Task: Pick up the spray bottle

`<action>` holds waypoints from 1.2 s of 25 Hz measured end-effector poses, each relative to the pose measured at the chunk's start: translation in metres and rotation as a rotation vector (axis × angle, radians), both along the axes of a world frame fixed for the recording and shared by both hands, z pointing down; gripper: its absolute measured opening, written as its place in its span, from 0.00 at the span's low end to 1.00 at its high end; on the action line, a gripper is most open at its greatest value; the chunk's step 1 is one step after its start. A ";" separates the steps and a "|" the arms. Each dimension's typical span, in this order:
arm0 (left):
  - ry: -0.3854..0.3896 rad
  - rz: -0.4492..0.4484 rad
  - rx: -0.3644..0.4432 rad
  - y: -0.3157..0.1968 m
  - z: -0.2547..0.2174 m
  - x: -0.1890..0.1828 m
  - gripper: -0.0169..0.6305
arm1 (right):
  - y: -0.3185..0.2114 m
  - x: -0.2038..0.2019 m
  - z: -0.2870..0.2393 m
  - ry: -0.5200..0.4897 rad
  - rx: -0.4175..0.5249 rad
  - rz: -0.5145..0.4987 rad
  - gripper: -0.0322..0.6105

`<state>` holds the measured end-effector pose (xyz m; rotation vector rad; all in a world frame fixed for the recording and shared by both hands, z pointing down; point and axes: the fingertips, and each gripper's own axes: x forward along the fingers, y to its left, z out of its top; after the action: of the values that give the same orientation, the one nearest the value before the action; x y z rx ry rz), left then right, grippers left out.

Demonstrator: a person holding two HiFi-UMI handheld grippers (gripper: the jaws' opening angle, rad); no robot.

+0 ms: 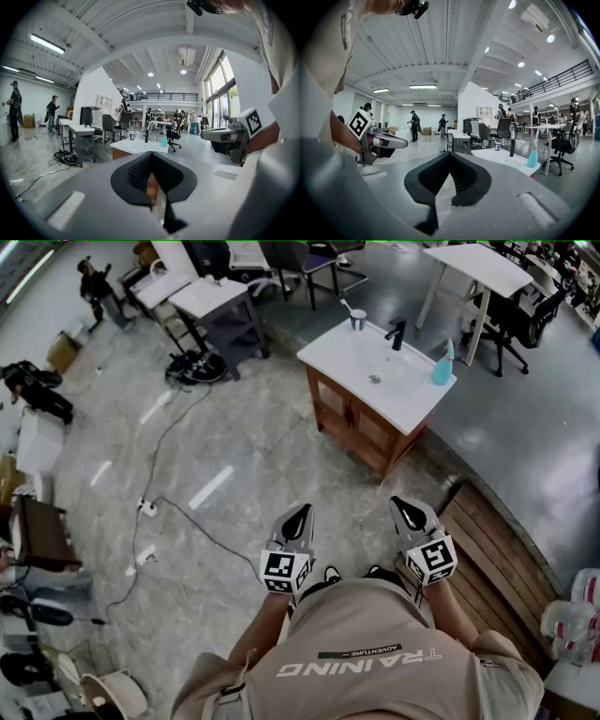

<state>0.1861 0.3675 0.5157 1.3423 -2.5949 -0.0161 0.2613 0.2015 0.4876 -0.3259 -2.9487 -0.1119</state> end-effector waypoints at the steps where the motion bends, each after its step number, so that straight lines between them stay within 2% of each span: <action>1: 0.002 0.005 -0.001 0.002 0.002 -0.002 0.05 | 0.003 -0.002 0.002 0.000 -0.001 0.001 0.05; 9: 0.027 0.044 0.008 0.014 0.017 -0.003 0.05 | 0.020 -0.002 0.011 0.018 0.005 0.043 0.05; 14: 0.074 0.051 0.027 0.014 0.033 0.000 0.05 | 0.022 0.012 0.020 0.066 0.027 0.065 0.05; 19: 0.114 0.041 0.046 0.006 0.037 -0.014 0.05 | 0.012 0.014 0.030 0.119 0.017 0.100 0.05; 23: 0.117 0.022 0.039 0.000 0.029 -0.034 0.05 | 0.007 -0.010 0.041 0.152 -0.016 0.073 0.05; 30: 0.097 -0.045 -0.044 -0.003 0.022 -0.093 0.05 | -0.014 -0.103 0.029 0.058 -0.070 0.002 0.05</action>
<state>0.0929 0.3641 0.5381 1.2358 -2.5293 -0.0304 0.1586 0.1878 0.5169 -0.3300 -2.9003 0.0011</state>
